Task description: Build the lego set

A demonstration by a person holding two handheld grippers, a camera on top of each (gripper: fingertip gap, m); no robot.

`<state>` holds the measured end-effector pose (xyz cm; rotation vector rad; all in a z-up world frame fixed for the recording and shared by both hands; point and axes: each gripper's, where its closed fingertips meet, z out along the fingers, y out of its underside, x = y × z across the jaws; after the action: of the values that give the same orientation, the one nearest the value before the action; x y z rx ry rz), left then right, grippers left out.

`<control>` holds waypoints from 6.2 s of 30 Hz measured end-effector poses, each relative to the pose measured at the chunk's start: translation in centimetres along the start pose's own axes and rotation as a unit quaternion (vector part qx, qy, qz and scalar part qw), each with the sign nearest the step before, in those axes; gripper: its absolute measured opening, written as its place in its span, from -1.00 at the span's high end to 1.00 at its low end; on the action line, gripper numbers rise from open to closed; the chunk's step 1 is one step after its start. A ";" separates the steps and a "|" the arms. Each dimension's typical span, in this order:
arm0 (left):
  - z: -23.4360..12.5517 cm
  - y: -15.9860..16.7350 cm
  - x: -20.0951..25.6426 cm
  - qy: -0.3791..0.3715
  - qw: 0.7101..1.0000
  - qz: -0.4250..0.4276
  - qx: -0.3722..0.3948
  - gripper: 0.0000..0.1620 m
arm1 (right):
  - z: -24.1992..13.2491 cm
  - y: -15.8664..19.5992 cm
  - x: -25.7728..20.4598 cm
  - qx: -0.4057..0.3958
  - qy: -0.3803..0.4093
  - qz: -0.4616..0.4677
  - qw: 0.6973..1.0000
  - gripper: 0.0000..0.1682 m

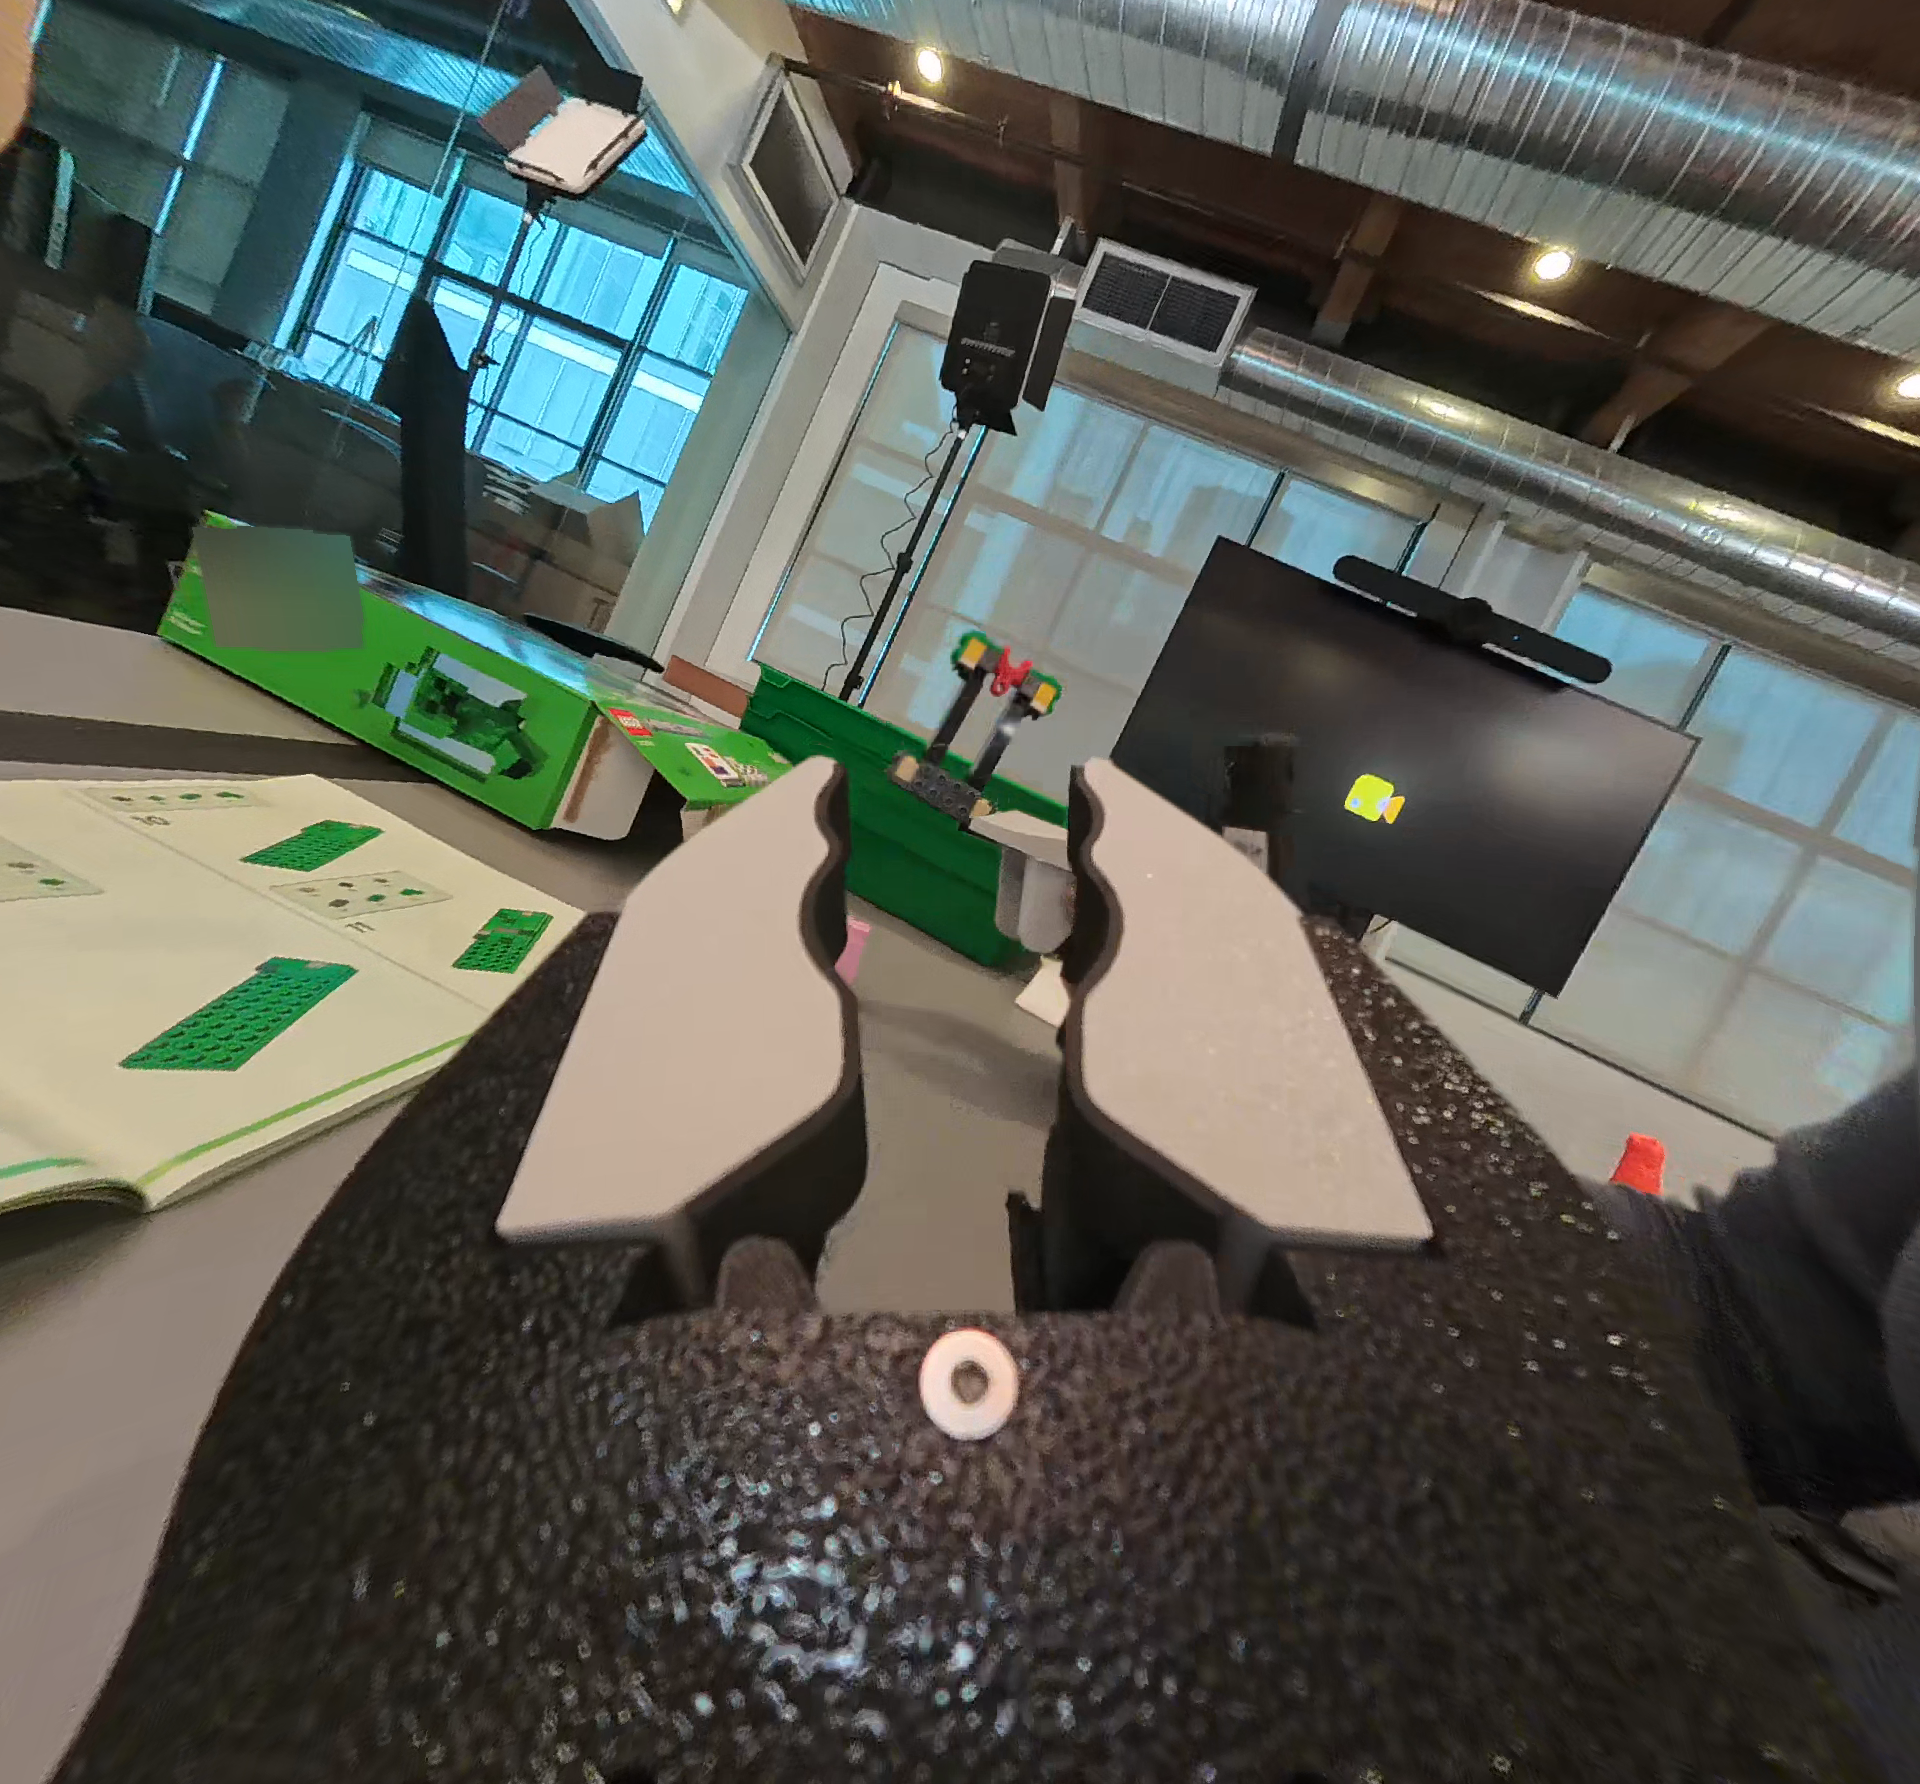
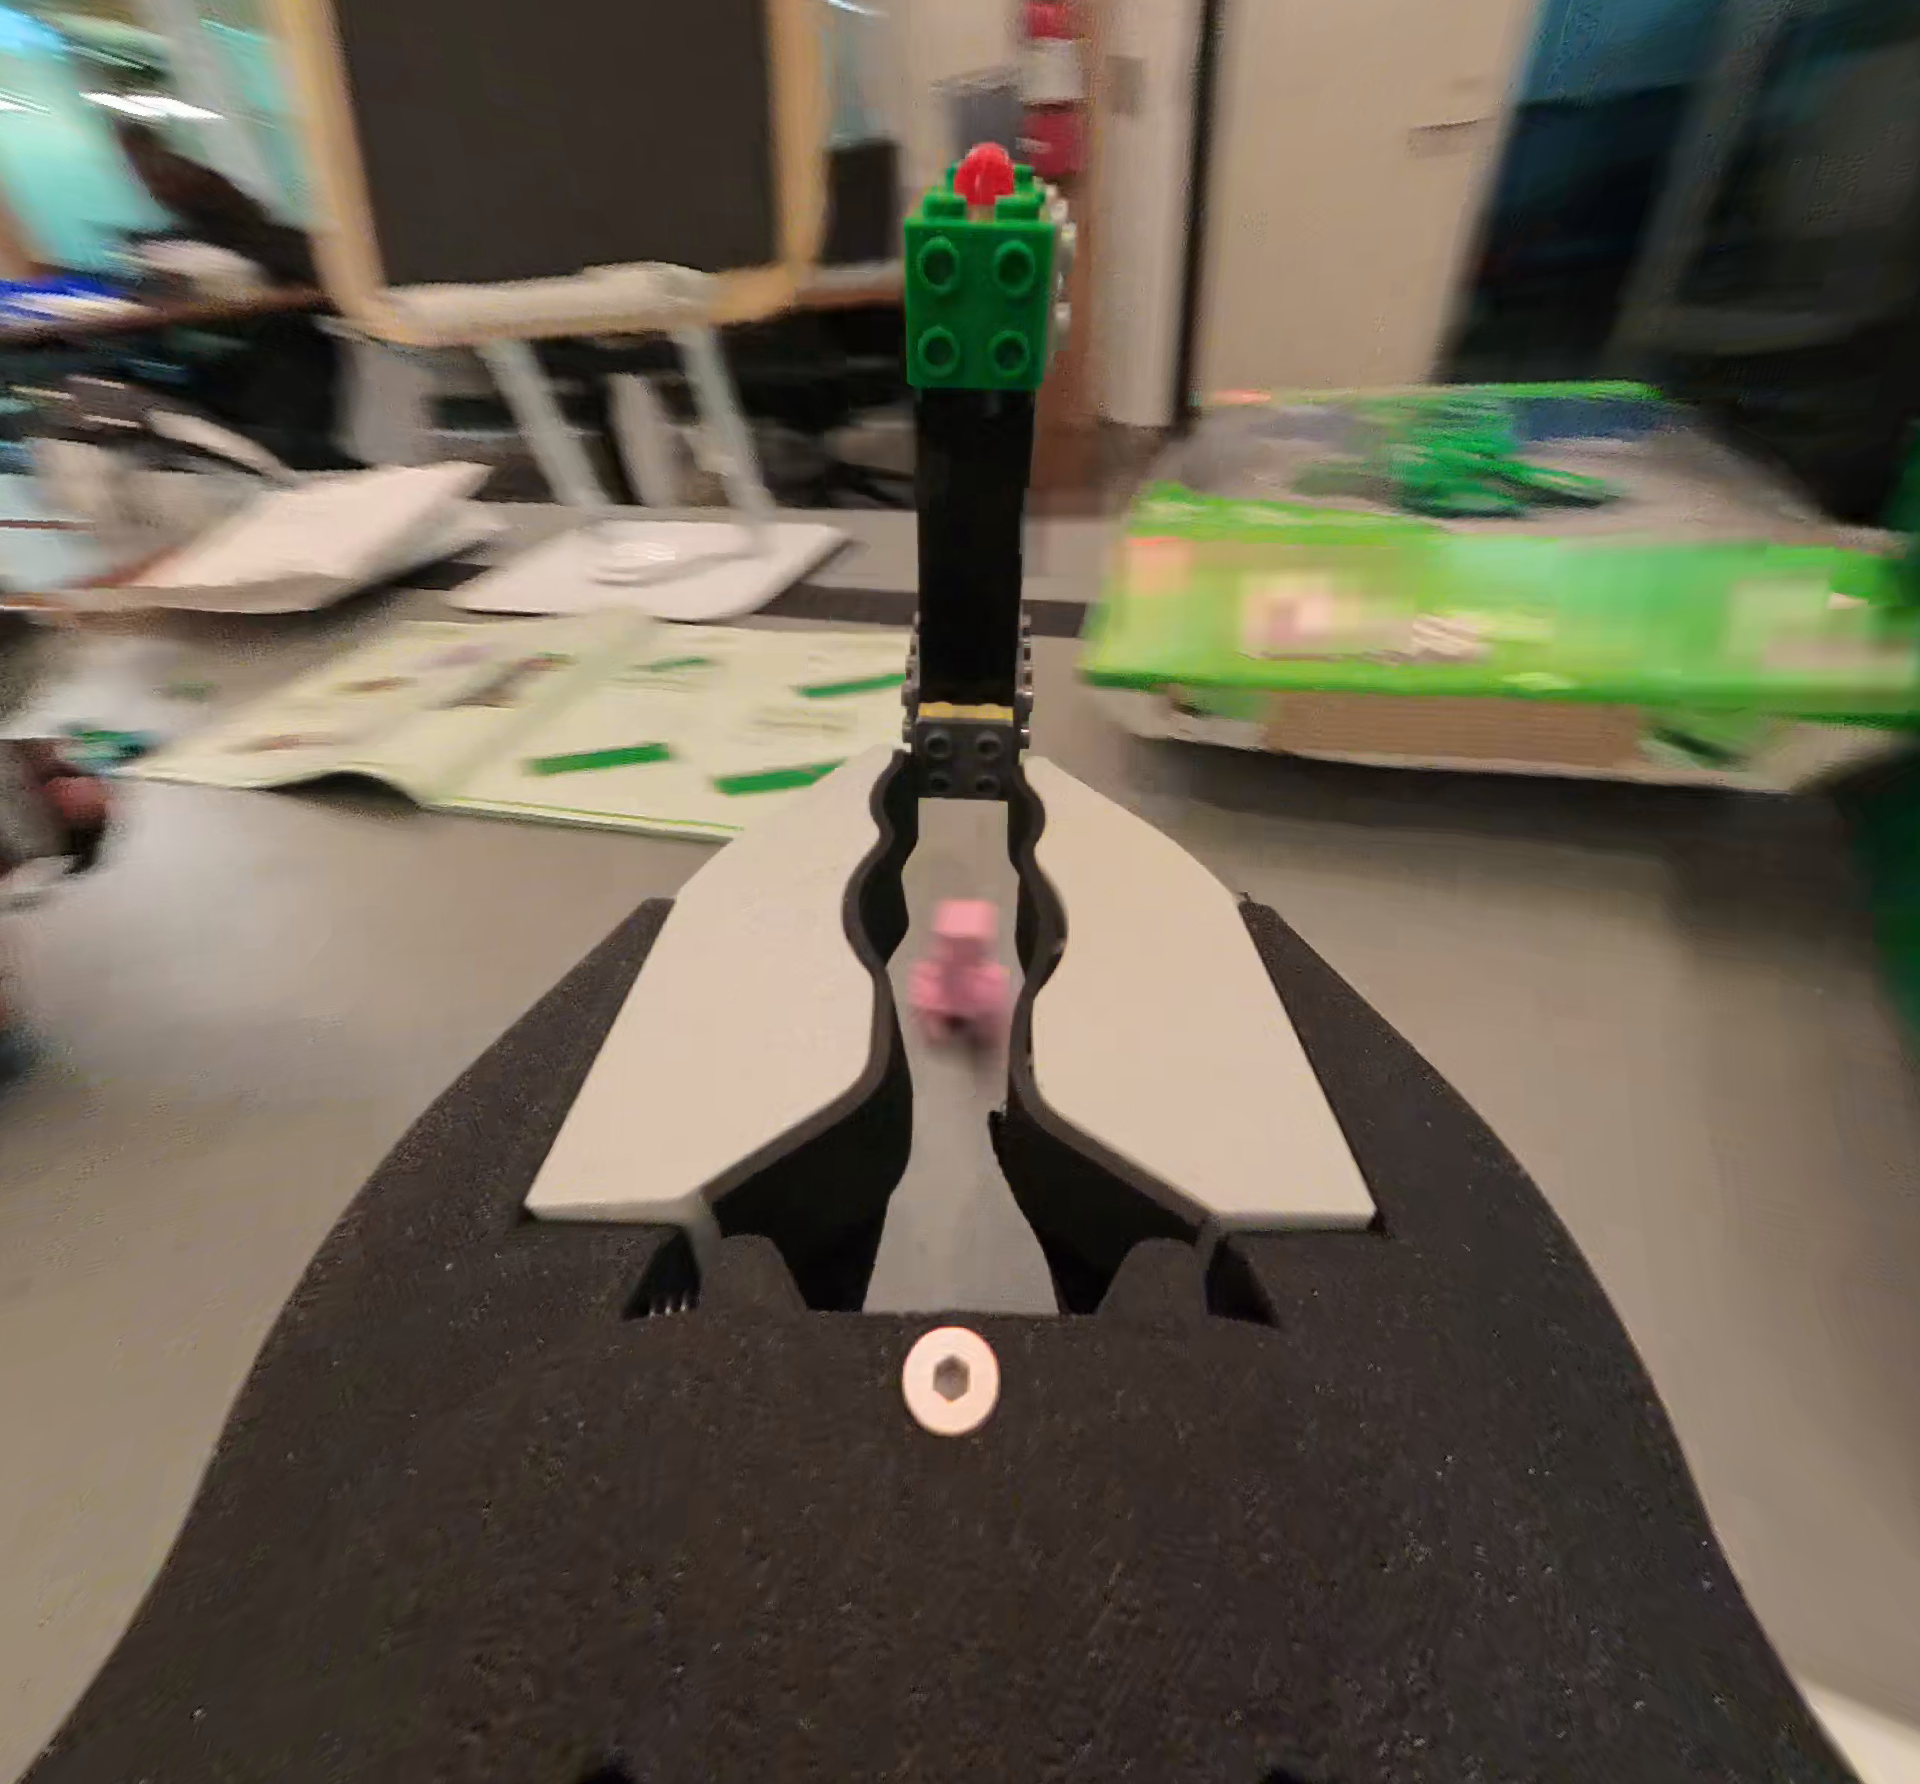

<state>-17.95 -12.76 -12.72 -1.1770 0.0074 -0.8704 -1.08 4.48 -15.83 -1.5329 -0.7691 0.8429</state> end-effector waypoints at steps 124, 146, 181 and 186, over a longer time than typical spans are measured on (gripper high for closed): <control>-24.2 -13.3 -5.5 -0.526 0.749 0.347 -0.205 1.00 | 12.9 3.1 -33.6 0.012 -0.266 -0.119 0.957 1.00; -37.6 -8.2 -9.9 -0.639 0.665 0.032 -0.386 0.60 | 11.9 2.8 -34.5 0.020 -0.331 -0.049 0.942 1.00; -5.2 9.2 -6.3 -0.247 0.754 0.152 -0.590 0.62 | 8.8 2.3 -13.8 -0.009 -0.148 -0.137 0.979 1.00; -5.6 10.5 -5.7 -0.210 0.742 0.147 -0.620 0.61 | 8.6 2.3 -13.9 -0.005 -0.155 -0.130 0.979 1.00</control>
<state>-18.10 -12.66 -25.91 -2.5305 0.4601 -0.1883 -15.62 -3.06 -17.42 -1.2886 -1.1757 0.8904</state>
